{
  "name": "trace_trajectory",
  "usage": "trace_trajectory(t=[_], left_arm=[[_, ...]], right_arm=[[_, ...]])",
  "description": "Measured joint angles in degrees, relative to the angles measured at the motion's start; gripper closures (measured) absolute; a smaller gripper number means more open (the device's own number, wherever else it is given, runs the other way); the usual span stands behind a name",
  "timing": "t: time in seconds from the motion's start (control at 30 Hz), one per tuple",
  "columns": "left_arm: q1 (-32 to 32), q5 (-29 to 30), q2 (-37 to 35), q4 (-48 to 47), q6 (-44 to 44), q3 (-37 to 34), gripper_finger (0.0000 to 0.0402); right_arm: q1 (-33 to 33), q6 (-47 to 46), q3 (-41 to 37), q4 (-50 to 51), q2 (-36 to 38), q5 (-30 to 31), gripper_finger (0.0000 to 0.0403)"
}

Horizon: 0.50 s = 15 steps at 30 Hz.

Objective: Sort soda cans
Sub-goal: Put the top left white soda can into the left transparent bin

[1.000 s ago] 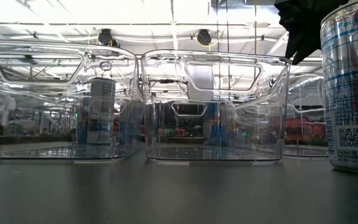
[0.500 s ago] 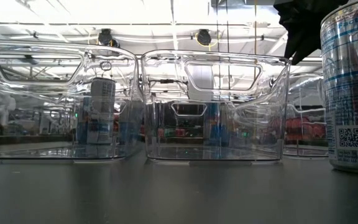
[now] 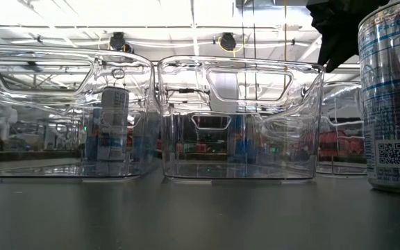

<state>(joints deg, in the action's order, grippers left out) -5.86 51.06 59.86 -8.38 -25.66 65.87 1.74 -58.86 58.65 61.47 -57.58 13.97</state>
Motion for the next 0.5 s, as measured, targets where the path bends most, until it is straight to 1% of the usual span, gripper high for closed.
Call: trace_trajectory(t=[0.1,0.17,0.23,0.3,0.4,0.5], left_arm=[[2.5,-2.7,0.0,-9.5,-10.5,0.1,0.0029],[5.1,-6.6,0.5,-17.8,-17.2,1.4,0.0029],[8.1,-10.7,1.7,-25.0,-22.1,3.7,0.0029],[11.1,-14.5,3.4,-32.9,-24.8,6.3,0.0029],[15.4,-20.6,6.8,-41.7,-26.2,10.7,0.0029],[19.1,-26.6,10.2,-48.1,-25.9,13.4,0.0029]], right_arm=[[0.0,1.1,0.0,0.0,0.0,0.0,0.03],[0.0,1.5,0.0,0.0,0.0,0.0,0.03],[0.0,1.6,0.0,0.0,0.0,0.0,0.03],[0.0,2.1,0.0,0.0,0.0,0.0,0.03],[0.0,2.3,0.0,-0.1,0.0,0.0,0.03],[0.0,2.3,0.0,-0.5,-0.1,-0.1,0.03]])
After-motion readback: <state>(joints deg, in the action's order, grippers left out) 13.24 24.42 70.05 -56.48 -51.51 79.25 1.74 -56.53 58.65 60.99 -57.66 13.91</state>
